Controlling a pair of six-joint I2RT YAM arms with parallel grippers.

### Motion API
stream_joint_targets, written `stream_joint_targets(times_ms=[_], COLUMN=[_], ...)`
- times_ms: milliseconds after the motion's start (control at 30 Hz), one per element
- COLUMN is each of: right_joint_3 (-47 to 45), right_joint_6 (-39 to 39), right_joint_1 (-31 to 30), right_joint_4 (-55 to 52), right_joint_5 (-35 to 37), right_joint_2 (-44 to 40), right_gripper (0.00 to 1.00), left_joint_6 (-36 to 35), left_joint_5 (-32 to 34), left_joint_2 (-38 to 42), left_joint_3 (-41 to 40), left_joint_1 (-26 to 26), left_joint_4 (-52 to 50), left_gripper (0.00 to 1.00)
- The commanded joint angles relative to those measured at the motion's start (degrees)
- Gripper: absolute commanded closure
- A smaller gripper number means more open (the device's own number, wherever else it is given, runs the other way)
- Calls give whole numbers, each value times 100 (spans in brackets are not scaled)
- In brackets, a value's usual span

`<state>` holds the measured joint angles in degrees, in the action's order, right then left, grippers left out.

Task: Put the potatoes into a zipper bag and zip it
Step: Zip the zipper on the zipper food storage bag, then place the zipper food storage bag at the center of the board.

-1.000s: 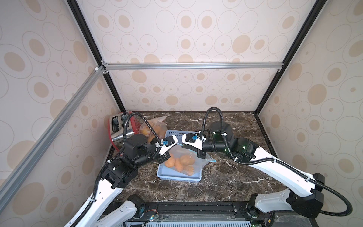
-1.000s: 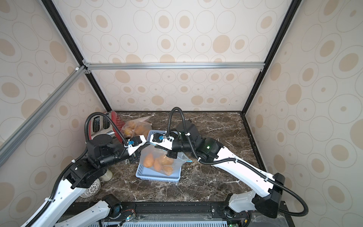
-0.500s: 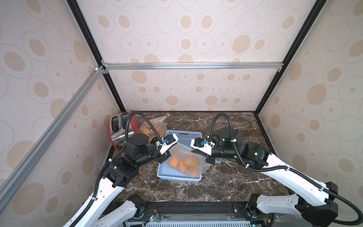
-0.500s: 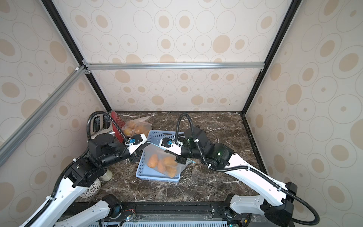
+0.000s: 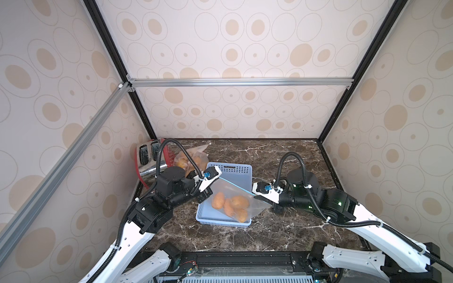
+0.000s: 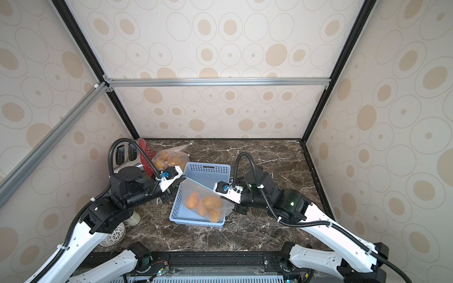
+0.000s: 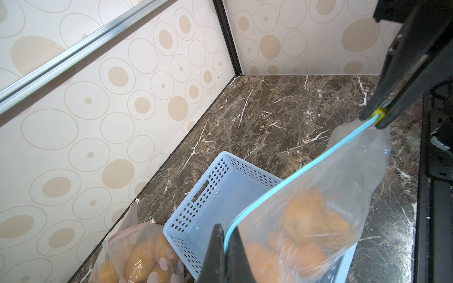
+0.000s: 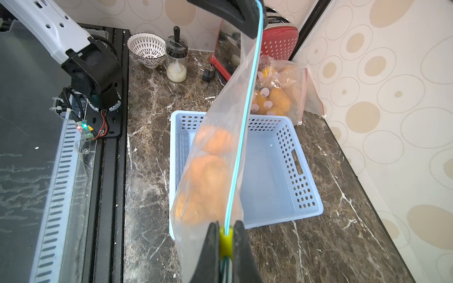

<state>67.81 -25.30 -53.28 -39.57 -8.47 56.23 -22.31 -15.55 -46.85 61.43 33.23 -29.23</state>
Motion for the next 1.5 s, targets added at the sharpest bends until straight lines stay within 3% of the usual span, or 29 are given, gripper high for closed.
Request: stream_joint_targets(times_ms=[0, 533, 667, 733, 800, 1000, 1167, 1267, 1367, 1467], right_joint_3=[-179, -255, -278, -317, -374, -749, -870, -943, -960, -999], right_joint_6=[73, 137, 483, 670, 804, 824, 915, 939, 943, 982], right_joint_1=[28, 29, 32, 31, 29, 36, 38, 30, 39, 43], right_joint_4=[-1540, -1622, -876, -393, 56, 730, 636, 635, 618, 671], right_joint_5=[299, 507, 847, 1054, 1387, 1682, 1411, 1338, 1310, 1280], right_joint_2=[-293, -542, -540, -591, -639, -814, -677, -642, -602, -595], right_gripper=[100, 99, 54, 44, 38, 37, 37, 37, 37, 37], left_joint_6=[16, 182, 659, 928, 1204, 1085, 70, -209, -599, -649], left_joint_5=[1133, 1002, 486, 399, 775, 1867, 3242, 3444, 3594, 3271], left_joint_2=[211, 207, -76, -434, -914, -2321, -3135, -3566, -3893, -3955], left_joint_3=[383, 326, 302, 555, 985, 2637, 3294, 3548, 3457, 2627], left_joint_1=[-186, -186, -190, -186, -195, -502, -1052, -1602, -1908, -1961], left_joint_4=[324, 460, 1137, 1510, 1980, 2658, 3367, 3739, 4167, 4816], left_gripper=[100, 100, 100, 100, 100, 100, 100, 100, 100, 100])
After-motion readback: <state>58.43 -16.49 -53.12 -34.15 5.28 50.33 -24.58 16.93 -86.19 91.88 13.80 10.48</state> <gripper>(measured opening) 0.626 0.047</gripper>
